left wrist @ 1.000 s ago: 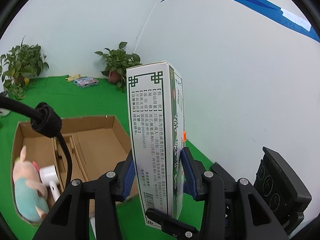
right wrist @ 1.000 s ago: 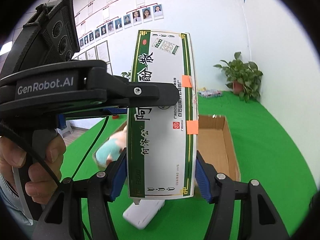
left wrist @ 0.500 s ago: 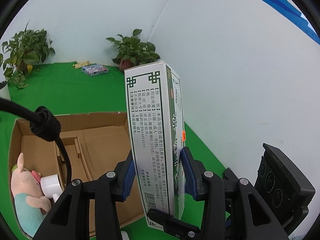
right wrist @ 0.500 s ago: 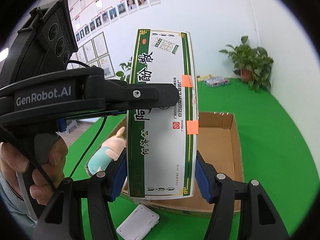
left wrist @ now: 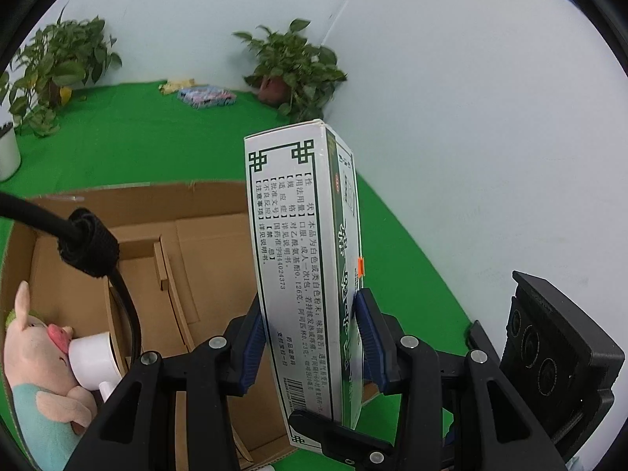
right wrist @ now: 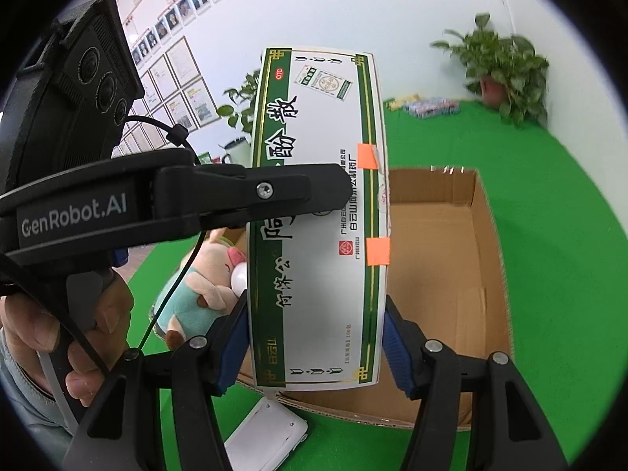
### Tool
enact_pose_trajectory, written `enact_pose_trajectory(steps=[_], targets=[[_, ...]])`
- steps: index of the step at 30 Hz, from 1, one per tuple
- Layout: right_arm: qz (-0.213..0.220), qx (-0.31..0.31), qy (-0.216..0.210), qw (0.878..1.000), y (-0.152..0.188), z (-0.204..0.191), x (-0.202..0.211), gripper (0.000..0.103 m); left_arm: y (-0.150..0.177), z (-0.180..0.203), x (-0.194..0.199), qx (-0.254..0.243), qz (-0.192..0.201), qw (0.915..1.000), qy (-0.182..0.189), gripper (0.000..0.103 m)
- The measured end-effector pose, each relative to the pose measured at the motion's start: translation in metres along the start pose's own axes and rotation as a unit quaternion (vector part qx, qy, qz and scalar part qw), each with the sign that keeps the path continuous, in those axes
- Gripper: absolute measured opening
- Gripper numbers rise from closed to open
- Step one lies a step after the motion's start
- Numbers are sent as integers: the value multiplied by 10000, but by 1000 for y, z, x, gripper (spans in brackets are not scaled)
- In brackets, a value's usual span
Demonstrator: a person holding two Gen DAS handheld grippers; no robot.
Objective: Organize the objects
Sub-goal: 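Lift the medicine box with the left tool and carry it over the box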
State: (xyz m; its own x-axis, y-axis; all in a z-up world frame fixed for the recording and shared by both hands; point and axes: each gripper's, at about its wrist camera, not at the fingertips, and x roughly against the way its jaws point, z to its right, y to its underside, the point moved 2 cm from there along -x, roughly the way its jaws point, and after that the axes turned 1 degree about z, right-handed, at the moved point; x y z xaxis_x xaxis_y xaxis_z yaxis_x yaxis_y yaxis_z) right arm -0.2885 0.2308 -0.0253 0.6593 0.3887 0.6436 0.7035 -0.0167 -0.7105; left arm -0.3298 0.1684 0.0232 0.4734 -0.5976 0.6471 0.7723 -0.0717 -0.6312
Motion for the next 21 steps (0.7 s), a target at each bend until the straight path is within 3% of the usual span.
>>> enact_pose_trajectory(steps=[11, 21], targets=[[-965, -590, -349, 9930, 32, 30, -56, 60, 33, -53, -79, 491, -917, 9943, -252, 42], [-1410, -831, -325, 9860, 51, 34, -79, 60, 46, -73, -109, 727, -1237, 9886, -460, 48]])
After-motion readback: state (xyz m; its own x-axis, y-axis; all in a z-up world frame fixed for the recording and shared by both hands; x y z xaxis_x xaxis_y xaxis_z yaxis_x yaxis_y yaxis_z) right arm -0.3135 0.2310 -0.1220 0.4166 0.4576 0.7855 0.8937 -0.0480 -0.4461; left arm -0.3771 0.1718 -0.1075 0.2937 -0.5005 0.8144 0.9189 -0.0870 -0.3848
